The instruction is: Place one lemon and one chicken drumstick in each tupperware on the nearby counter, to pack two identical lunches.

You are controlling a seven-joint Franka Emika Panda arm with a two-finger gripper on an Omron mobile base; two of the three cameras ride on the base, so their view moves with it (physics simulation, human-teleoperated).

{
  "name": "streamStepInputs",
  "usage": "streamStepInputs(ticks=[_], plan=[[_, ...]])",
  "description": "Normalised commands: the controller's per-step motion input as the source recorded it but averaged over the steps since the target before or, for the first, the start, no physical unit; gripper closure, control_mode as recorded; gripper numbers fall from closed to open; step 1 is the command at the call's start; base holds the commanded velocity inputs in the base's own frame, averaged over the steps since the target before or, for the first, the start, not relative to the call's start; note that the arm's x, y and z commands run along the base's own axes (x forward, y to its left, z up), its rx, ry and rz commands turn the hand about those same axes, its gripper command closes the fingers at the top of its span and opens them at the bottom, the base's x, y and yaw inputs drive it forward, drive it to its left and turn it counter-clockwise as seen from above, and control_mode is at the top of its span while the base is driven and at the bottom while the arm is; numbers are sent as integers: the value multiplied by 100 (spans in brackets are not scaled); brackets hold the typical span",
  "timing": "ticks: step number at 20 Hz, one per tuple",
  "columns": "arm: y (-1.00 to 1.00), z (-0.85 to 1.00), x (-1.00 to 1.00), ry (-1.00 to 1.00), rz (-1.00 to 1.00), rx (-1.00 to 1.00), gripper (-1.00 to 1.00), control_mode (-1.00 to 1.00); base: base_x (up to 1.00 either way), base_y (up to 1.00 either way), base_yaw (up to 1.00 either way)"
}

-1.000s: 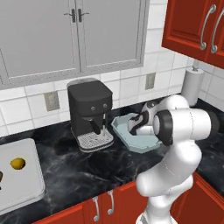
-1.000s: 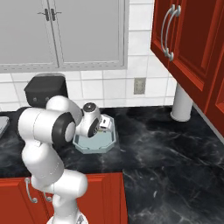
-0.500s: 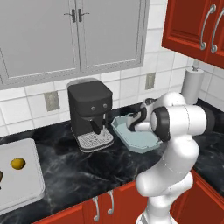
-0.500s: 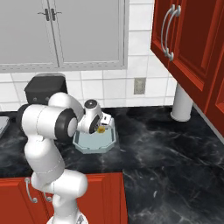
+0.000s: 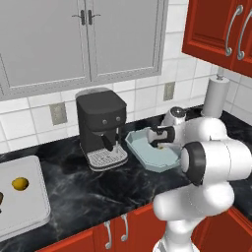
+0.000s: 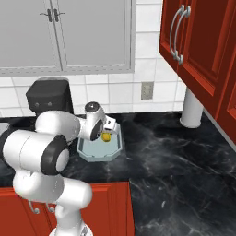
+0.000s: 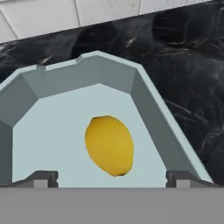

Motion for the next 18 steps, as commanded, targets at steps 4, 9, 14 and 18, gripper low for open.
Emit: streamStepInputs(ticks=[4,9,14,18], plan=[[-26,88,-100,-21,0,0,-100,-100,0,0,0],[0,82,-99,-5,6,0,-100,-100,0,0,0],[16,66,-80,0,15,-6,-100,-100,0,0,0],[21,22,-97,0,13,-9,-100,-100,0,0,0]])
